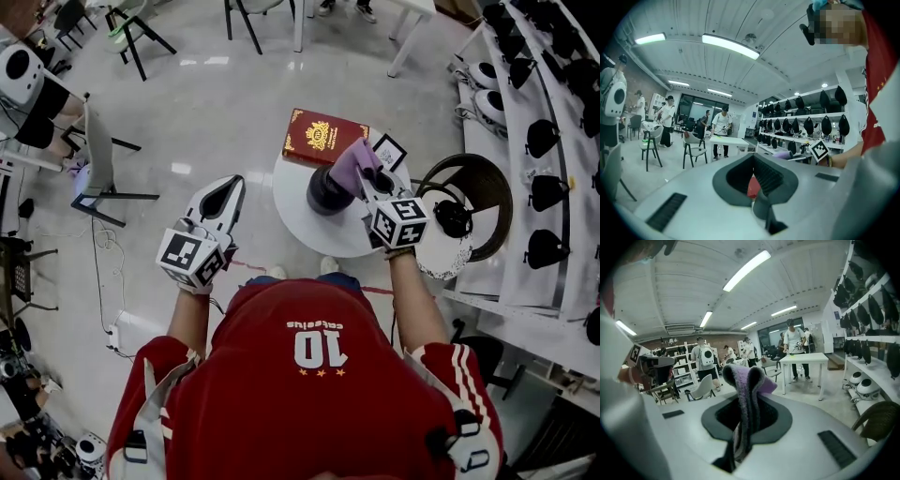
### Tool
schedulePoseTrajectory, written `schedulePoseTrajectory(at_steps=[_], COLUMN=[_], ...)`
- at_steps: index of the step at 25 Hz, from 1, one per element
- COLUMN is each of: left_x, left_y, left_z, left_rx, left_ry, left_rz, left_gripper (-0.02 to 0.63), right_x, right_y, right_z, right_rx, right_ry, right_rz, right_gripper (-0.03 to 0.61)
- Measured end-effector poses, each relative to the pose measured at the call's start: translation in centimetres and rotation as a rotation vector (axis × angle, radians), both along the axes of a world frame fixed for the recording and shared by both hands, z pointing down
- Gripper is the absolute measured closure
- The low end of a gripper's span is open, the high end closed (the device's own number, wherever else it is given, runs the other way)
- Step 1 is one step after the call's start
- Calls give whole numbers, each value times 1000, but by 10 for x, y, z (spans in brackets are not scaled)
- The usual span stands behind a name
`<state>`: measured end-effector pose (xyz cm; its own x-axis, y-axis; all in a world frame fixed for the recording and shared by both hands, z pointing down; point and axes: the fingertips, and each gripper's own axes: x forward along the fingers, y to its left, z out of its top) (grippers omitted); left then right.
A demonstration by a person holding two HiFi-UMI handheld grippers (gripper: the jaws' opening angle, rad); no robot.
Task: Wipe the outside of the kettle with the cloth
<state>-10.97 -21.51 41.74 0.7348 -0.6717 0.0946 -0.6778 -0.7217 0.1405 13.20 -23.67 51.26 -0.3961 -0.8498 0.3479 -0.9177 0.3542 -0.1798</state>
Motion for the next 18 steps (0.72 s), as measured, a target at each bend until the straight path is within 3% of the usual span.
schedulePoseTrajectory(at_steps=[9, 18], left_x=[43, 68], left_y=[8, 11], left_z=[1, 1], left_rx=[8, 3], left_ry=[-10, -20], left_rz=[-4, -48], left_gripper=[606, 606], right_x=[71, 84], right_y=[5, 0], right_z=[11, 67], right_rx=[3, -90], right_ry=[42, 127], right_rz=[63, -50], right_gripper=[529, 529])
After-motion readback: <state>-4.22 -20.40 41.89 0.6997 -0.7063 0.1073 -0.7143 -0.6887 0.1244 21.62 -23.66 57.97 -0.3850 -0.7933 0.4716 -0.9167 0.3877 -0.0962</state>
